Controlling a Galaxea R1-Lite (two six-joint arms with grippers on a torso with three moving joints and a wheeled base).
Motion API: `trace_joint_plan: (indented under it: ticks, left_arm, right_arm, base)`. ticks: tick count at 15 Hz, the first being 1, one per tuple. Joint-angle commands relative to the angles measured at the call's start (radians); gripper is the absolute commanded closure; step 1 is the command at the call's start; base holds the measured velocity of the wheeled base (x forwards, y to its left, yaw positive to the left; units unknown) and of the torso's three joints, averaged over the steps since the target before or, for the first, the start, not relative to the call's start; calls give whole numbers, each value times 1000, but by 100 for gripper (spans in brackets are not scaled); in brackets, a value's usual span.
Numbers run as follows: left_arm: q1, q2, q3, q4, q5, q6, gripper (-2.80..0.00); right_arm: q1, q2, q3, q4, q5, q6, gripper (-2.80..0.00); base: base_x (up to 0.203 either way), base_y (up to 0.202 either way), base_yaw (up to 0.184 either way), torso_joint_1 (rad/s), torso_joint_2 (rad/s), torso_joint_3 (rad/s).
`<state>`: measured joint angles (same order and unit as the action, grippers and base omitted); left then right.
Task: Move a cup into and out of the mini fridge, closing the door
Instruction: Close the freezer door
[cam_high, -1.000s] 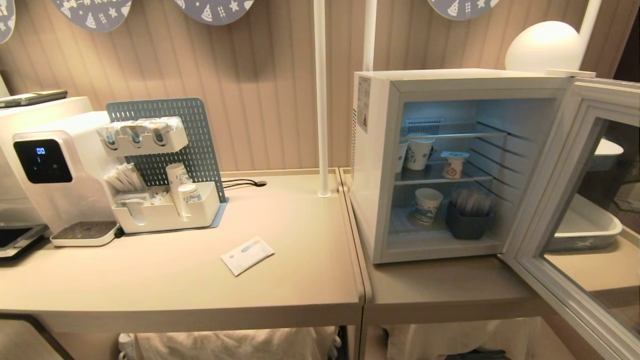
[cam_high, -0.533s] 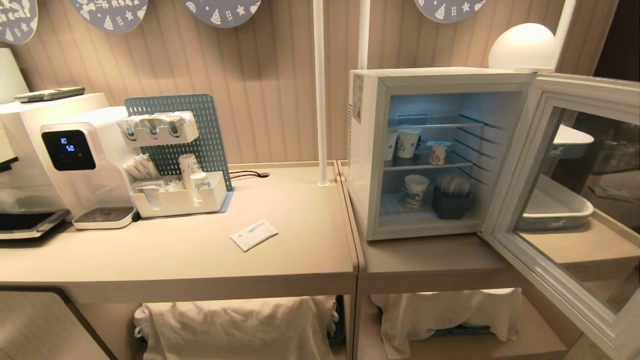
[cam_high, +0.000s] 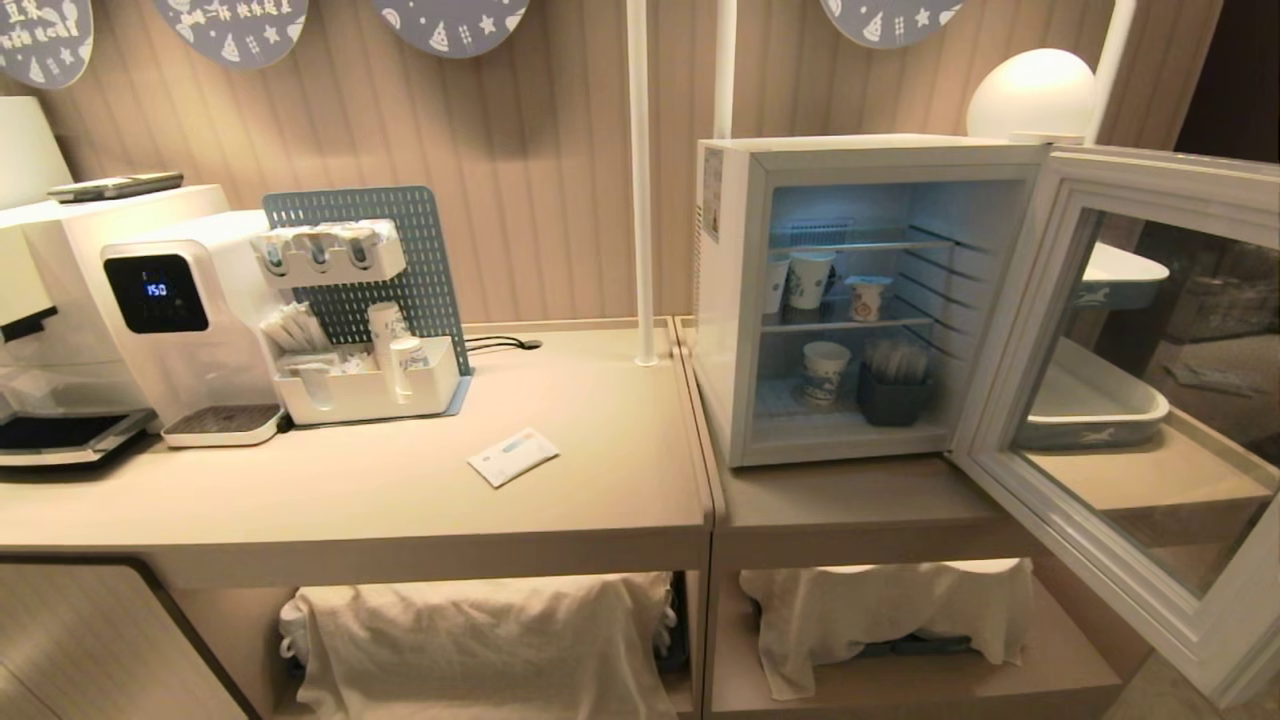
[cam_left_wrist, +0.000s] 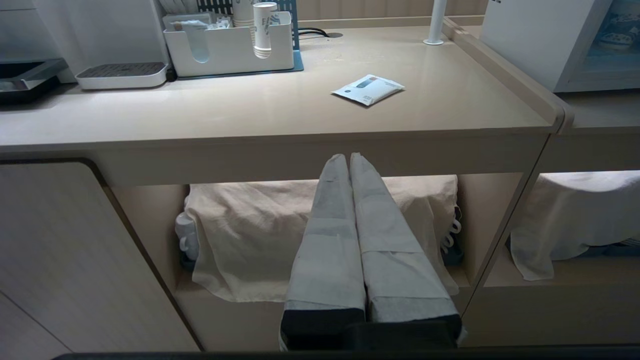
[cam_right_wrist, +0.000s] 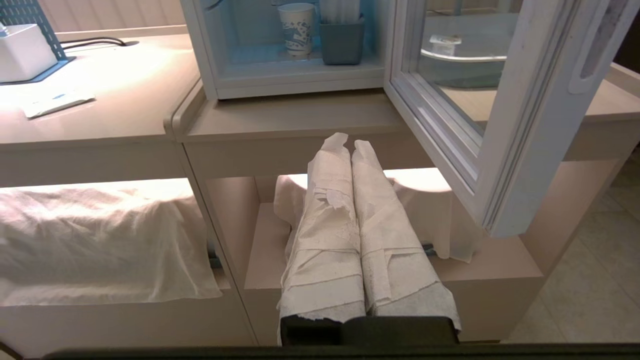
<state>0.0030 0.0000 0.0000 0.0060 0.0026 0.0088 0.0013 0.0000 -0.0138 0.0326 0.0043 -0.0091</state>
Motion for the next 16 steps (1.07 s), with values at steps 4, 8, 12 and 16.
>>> trace_joint_plan:
  ticks: [4,8,12,16]
  left_arm:
    - [0,2,2,0,0,0,0]
    - [0,2,2,0,0,-1,0]
    - [0,2,2,0,0,-1,0]
    - [0,2,2,0,0,0,0]
  right_arm:
    - [0,2,0,1,0,0,0]
    - [0,2,-1,1,0,-2,0]
    - [0,2,0,1,0,-2,0]
    - [0,2,-2,1,0,-2,0]
  base:
    - [0,-49,8,1,1,0]
    - [0,-193,2,2,3,3]
    - [0,-194,1,1,2,2]
    - [0,-195,0,3,3,3]
